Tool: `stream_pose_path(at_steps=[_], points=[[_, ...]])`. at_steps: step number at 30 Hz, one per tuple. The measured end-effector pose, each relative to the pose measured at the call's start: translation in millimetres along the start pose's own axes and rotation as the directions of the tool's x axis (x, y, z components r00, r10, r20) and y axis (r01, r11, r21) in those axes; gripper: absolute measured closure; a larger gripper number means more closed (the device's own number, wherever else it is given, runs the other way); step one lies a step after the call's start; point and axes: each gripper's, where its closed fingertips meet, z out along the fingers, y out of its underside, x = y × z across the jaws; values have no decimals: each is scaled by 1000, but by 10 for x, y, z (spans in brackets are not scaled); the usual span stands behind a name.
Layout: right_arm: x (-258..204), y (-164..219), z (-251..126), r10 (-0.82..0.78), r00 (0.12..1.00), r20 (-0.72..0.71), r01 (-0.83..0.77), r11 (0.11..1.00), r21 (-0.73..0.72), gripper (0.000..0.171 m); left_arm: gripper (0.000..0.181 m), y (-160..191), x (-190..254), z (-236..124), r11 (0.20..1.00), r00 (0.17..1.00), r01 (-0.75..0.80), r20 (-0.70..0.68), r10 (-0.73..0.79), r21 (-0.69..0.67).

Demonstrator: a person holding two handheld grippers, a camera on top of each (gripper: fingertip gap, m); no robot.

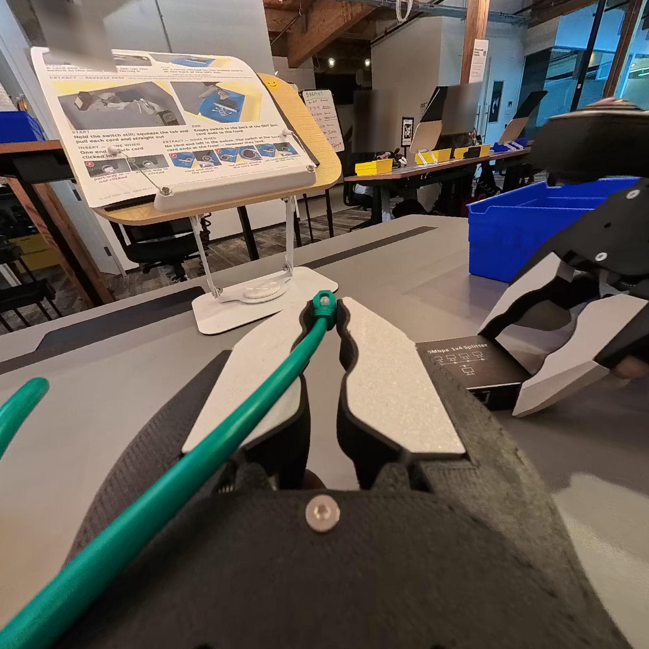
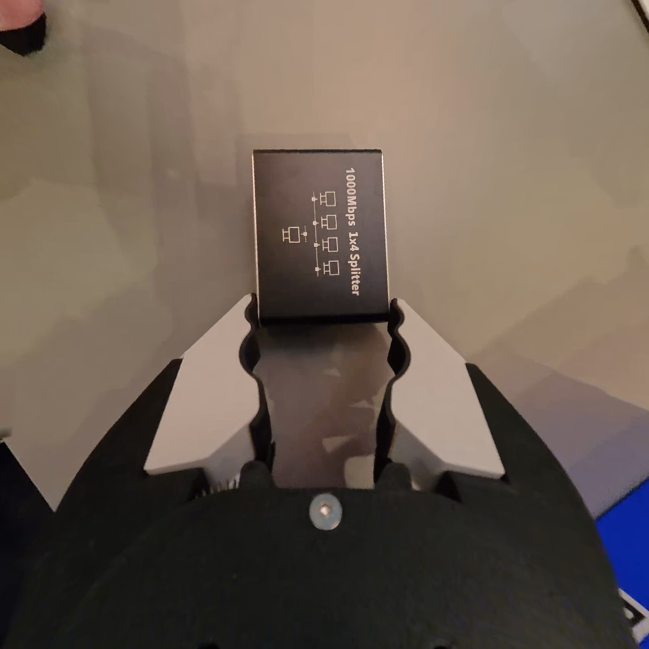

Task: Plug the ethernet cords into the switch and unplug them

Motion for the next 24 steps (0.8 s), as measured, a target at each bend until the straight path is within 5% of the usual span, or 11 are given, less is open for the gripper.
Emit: stream_pose_path(at_steps=[13, 24], points=[[10, -104, -159, -3, 1000, 5, 3, 996, 94, 100, 169, 4, 5, -4, 1000, 1000, -9, 1, 9, -3], [86, -208, -383, -46, 999, 19, 47, 998, -48, 101, 169, 6, 5, -10, 1000, 1000, -10, 0, 10, -3]])
